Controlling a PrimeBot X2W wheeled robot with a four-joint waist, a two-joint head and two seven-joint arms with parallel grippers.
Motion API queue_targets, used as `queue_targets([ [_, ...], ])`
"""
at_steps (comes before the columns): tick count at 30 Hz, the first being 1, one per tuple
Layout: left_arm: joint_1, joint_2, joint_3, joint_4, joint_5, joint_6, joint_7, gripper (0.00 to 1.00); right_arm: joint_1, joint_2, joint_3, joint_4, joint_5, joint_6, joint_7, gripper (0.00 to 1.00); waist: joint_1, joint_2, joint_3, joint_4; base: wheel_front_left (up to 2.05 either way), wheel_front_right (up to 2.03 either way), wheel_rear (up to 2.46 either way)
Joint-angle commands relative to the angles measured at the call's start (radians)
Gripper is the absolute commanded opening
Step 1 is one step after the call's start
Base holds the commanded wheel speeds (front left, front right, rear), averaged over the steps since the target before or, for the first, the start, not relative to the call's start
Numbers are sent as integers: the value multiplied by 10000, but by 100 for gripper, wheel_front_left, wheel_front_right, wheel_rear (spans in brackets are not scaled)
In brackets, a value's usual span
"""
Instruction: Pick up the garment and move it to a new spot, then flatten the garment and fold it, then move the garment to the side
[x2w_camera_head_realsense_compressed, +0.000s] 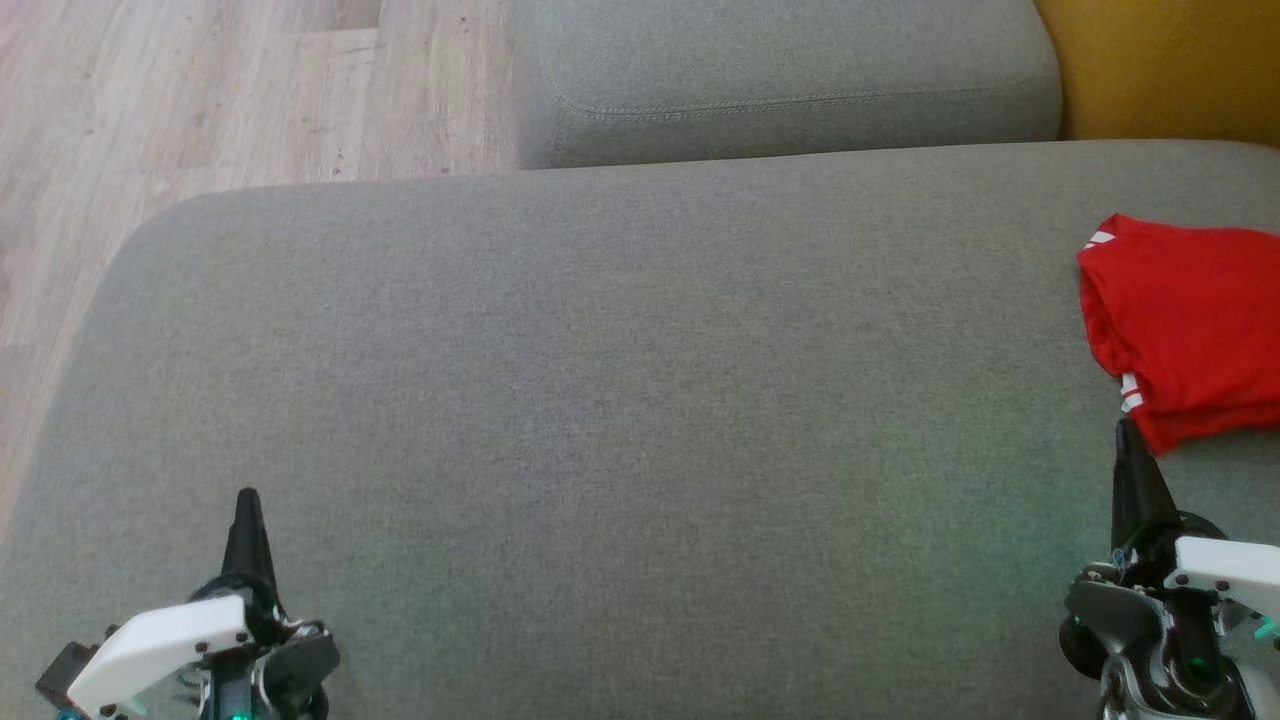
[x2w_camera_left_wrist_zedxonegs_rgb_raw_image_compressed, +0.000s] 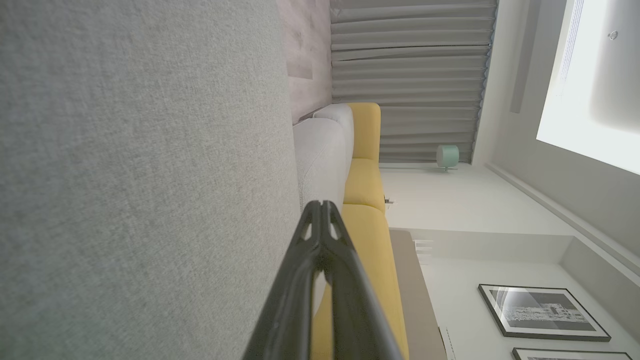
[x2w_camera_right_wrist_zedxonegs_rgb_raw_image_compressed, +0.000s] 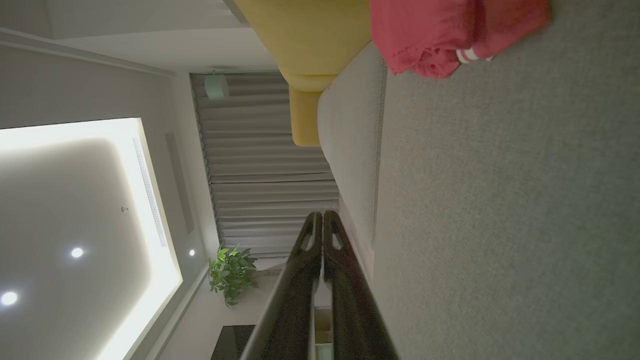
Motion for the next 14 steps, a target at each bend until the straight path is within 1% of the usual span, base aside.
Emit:
queue_targets([
  [1,-486,39,408,-362,-52,-65,34,0,-455,-56,206,-372,69,69,60,0,0,0,0,0,0,0,0],
  [14,-486,39,407,-363,-52,-65,33,0,-455,-56,207,-372,70,69,60,0,0,0,0,0,0,0,0],
])
